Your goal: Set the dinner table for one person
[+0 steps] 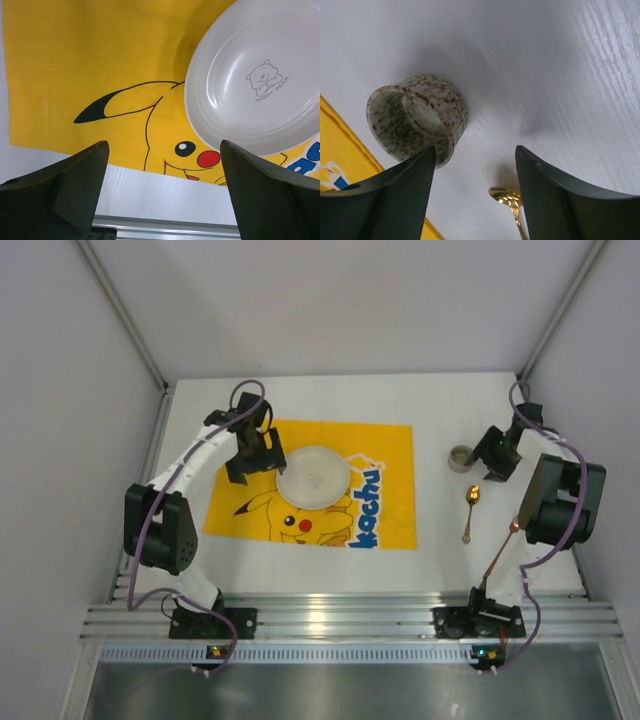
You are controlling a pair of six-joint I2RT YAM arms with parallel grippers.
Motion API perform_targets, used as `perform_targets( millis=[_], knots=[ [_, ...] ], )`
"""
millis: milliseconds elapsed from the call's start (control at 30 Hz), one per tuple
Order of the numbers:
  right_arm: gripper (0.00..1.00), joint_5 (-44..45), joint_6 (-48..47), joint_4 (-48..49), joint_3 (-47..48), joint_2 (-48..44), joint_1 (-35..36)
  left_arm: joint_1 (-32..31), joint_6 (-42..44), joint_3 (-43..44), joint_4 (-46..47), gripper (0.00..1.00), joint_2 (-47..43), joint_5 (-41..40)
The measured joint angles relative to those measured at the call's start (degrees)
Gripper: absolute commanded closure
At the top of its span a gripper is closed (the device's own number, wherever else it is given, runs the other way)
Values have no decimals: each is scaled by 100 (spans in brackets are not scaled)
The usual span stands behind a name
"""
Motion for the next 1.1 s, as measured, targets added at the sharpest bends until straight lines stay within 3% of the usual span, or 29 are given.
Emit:
perform_targets(
  millis=[33,233,267,500,800,900,1100],
  knots=[
    [42,2,2,11,17,79,0,0,0,0,0,2,-39,-13],
    [96,17,-39,243,240,568,7,0,-2,-74,-7,2,-299,-55],
    [100,22,-52,295,282,614,7,0,-2,-92,-17,2,-321,-55],
    [100,249,-125,249,612,640,315,0,-2,-140,-24,2,-365,-153],
    [100,417,-90,111,1788,181,2420,0,-2,-22,-57,2,-361,-181],
    [100,400,-50,79,2197,404,2787,0,0,59,-59,2,-361,-190],
    [100,546,-9,-144,2992,1687,2920,0,2,46,-92,2,-382,-291]
  ],
)
